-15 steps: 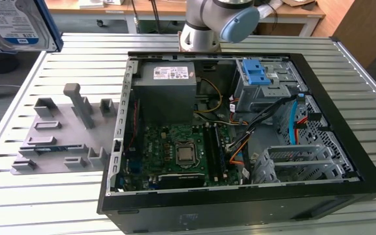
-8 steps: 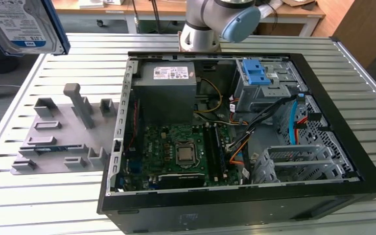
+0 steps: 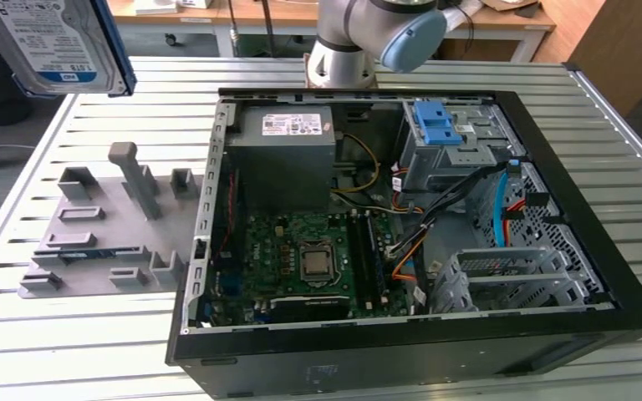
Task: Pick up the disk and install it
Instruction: 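Pick up the disk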
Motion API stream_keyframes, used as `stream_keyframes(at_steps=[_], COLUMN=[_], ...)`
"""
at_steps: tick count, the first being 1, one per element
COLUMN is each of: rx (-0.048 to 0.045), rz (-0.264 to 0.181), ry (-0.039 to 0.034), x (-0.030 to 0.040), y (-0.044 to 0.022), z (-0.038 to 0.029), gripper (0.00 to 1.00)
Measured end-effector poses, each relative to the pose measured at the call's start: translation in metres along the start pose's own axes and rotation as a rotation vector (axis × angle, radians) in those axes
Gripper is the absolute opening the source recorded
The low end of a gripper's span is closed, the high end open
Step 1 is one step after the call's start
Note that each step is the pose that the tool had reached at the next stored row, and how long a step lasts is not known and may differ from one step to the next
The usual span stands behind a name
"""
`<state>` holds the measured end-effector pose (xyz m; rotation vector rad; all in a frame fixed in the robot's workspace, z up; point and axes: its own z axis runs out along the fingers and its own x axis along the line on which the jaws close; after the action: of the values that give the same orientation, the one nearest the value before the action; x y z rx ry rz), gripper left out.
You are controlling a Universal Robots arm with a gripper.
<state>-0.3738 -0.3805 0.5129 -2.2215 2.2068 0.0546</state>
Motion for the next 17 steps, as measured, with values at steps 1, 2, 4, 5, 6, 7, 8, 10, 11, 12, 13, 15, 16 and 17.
stream_keyframes(at_steps=[1, 2, 4, 5, 6, 7, 8, 10, 11, 12, 13, 15, 16, 17], rx=[-0.0005, -0.0009, -0.0011, -0.001, -0.001, -0.001, -0.0011, -0.001, -0.0011, -0.0011, -0.001, -0.0011, -0.001, -0.0009], rz=[0.0, 0.0, 0.0, 0.0, 0.0, 0.0, 0.0, 0.0, 0.0, 0.0, 0.0, 0.0, 0.0, 0.0], ry=[0.0, 0.0, 0.0, 0.0, -0.0001, 0.0, 0.0, 0.0, 0.0, 0.0, 0.0, 0.0001, -0.0001, -0.0001], x=[0.0002, 0.0004, 0.0007, 0.001, 0.0016, 0.0027, 0.0039, 0.0079, 0.0102, 0.0128, 0.0152, 0.0188, 0.0201, 0.0205], y=[-0.0021, -0.004, -0.0067, -0.0078, -0.0086, -0.0089, -0.0091, -0.0097, -0.0099, -0.0102, -0.0104, -0.0113, -0.012, -0.0132], z=[0.0, 0.0, 0.0002, 0.0003, 0.0004, 0.0005, 0.0006, 0.0008, 0.0007, 0.0007, 0.0008, 0.0007, 0.0008, 0.001], gripper=[0.36, 0.36, 0.36, 0.36, 0.36, 0.36, 0.36, 0.36, 0.36, 0.36, 0.36, 0.36, 0.36, 0.36])
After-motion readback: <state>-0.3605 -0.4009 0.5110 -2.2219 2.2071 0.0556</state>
